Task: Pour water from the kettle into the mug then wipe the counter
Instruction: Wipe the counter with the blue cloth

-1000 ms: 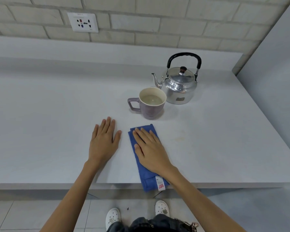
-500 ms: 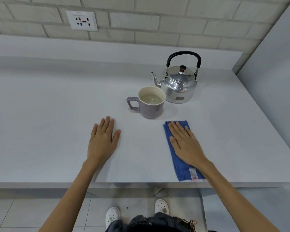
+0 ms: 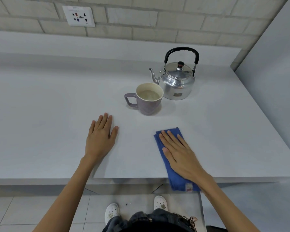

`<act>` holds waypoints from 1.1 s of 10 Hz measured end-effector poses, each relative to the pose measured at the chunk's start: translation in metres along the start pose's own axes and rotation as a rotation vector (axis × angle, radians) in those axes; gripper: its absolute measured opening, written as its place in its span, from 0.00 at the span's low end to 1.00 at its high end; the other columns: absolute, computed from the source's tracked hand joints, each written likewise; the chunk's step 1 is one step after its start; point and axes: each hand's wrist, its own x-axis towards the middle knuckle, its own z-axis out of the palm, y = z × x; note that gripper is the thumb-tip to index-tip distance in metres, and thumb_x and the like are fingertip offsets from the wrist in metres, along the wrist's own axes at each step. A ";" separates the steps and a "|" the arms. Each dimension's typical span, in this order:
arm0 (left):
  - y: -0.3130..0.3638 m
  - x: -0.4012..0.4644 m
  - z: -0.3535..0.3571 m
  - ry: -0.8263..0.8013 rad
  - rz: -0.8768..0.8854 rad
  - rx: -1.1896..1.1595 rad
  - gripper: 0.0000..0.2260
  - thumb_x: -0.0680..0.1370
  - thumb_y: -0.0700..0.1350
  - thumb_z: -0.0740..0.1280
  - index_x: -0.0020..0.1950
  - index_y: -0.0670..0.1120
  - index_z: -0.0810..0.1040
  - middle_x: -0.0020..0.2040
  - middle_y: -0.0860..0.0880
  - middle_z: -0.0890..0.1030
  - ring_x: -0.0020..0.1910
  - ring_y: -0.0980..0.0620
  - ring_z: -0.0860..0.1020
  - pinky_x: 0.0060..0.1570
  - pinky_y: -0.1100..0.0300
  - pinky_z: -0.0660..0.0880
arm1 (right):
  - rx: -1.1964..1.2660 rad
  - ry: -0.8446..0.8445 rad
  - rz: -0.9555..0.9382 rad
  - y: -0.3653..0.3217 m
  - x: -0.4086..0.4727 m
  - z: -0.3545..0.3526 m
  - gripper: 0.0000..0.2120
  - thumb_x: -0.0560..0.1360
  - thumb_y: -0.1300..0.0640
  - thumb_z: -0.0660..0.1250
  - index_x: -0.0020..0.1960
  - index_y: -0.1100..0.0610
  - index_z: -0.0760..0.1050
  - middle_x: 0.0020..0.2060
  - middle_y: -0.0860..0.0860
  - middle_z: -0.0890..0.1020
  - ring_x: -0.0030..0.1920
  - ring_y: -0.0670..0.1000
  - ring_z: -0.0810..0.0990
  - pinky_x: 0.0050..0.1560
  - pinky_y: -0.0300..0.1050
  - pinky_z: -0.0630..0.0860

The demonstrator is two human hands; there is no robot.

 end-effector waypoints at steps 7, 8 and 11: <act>0.000 -0.001 -0.001 -0.001 0.003 0.001 0.25 0.81 0.55 0.51 0.76 0.46 0.57 0.78 0.47 0.56 0.77 0.50 0.52 0.76 0.52 0.47 | -0.061 0.063 0.201 0.058 0.074 -0.014 0.24 0.83 0.54 0.47 0.77 0.57 0.49 0.77 0.52 0.55 0.77 0.50 0.51 0.75 0.46 0.42; -0.001 -0.001 -0.001 -0.004 0.002 0.000 0.25 0.81 0.55 0.51 0.76 0.46 0.57 0.78 0.47 0.56 0.77 0.50 0.52 0.76 0.52 0.47 | -0.057 0.054 0.102 0.019 0.063 -0.004 0.24 0.82 0.54 0.48 0.77 0.58 0.50 0.77 0.51 0.55 0.77 0.50 0.50 0.76 0.46 0.42; -0.001 0.000 -0.001 -0.017 0.001 0.003 0.25 0.81 0.55 0.51 0.76 0.46 0.55 0.78 0.48 0.55 0.77 0.51 0.51 0.77 0.52 0.47 | -0.008 -0.101 -0.099 -0.014 -0.032 0.001 0.23 0.82 0.47 0.40 0.76 0.48 0.42 0.76 0.43 0.47 0.76 0.41 0.42 0.74 0.40 0.35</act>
